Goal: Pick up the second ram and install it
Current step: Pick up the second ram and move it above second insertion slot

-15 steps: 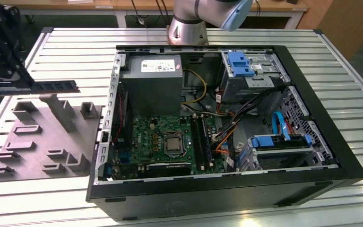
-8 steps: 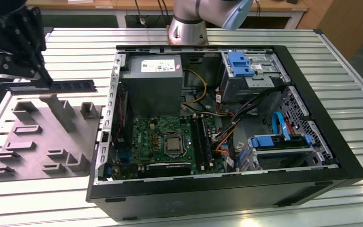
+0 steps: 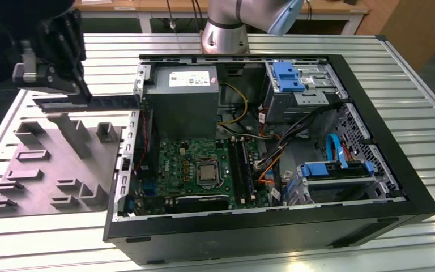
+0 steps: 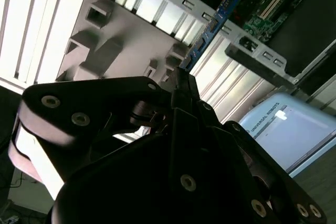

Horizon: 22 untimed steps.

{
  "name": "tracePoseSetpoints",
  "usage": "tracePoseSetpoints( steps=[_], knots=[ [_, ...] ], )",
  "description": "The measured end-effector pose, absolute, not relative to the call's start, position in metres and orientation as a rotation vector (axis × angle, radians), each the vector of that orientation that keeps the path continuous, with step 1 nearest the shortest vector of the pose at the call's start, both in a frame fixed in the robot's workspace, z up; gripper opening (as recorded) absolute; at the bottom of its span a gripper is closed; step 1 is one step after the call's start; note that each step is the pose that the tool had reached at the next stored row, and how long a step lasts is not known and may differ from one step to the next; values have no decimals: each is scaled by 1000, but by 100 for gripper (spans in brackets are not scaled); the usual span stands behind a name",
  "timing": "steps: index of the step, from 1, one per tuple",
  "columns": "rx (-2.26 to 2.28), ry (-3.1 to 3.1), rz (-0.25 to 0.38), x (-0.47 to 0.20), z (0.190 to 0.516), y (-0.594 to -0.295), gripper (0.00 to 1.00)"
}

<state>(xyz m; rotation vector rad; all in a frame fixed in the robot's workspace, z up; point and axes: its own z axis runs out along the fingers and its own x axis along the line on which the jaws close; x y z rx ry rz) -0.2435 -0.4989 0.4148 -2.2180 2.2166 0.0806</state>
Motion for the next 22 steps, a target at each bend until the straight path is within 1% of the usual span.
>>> tracePoseSetpoints(
  steps=[22],
  knots=[
    [-2218, 2216, 81, -169, 415, -499, 12]
  ],
)
